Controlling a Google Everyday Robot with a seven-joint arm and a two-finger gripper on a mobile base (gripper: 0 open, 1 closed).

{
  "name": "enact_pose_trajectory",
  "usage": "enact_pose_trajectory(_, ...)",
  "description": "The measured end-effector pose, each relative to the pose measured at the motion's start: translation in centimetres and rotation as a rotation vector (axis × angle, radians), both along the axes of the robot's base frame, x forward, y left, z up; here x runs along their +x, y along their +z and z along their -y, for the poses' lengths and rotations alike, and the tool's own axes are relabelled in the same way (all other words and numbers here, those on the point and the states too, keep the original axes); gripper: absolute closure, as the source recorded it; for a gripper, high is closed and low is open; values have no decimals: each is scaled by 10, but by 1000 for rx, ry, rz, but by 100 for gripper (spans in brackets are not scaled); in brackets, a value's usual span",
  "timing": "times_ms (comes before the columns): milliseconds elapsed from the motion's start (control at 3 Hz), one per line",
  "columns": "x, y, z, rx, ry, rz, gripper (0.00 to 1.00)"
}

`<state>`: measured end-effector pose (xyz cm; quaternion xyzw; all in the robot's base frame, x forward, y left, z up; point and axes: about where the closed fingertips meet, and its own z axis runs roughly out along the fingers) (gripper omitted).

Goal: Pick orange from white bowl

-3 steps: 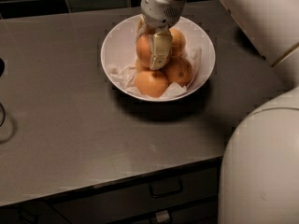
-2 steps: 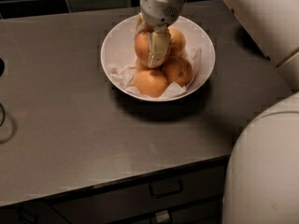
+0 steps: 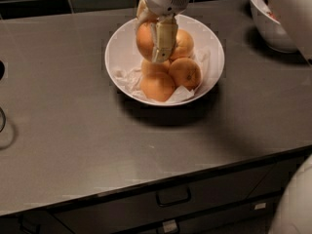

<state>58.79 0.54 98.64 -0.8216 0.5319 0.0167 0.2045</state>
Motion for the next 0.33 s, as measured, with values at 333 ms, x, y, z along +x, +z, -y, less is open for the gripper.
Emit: enact_pose_trajectory(333, -8, 15, -2, 6, -4, 35, 100)
